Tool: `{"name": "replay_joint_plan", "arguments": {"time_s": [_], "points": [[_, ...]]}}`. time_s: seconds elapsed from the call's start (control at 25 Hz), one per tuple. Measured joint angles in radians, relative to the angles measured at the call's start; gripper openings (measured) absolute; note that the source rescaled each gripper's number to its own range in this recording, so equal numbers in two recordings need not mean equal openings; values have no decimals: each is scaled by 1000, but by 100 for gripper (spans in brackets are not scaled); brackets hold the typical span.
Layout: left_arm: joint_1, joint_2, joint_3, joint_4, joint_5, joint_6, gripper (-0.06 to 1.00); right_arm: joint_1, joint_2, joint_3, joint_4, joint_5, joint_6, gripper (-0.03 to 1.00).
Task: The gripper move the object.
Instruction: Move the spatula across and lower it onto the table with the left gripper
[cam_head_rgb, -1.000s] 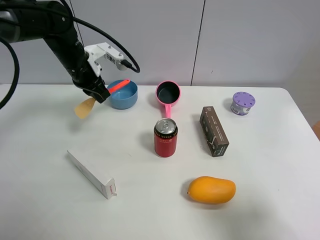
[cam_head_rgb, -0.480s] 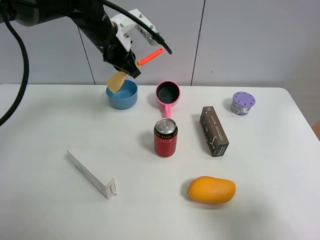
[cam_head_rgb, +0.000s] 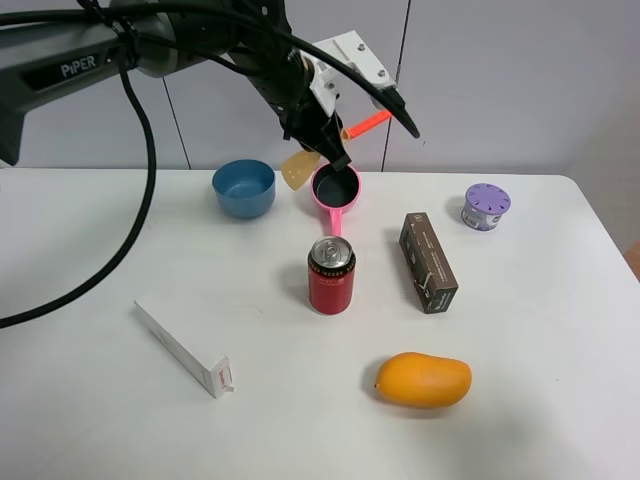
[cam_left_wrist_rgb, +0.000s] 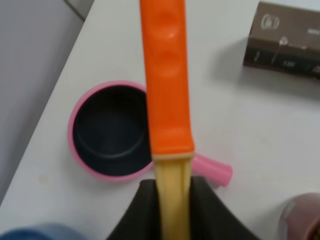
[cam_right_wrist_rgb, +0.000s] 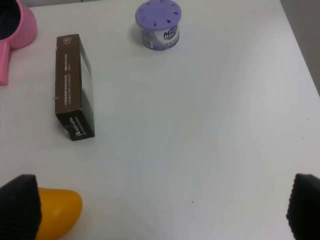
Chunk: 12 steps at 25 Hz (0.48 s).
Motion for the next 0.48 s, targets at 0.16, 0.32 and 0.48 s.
{"name": "replay_joint_plan", "arguments": {"time_s": [0.16, 0.32, 0.48], "points": [[-32, 38, -25, 0, -51, 2, 0, 0, 0, 0, 0, 0, 0, 100], [-68, 65, -26, 0, -139, 3, 0, 0, 0, 0, 0, 0, 0, 100], [-103, 103, -26, -20, -181, 3, 0, 0, 0, 0, 0, 0, 0, 100]]}}
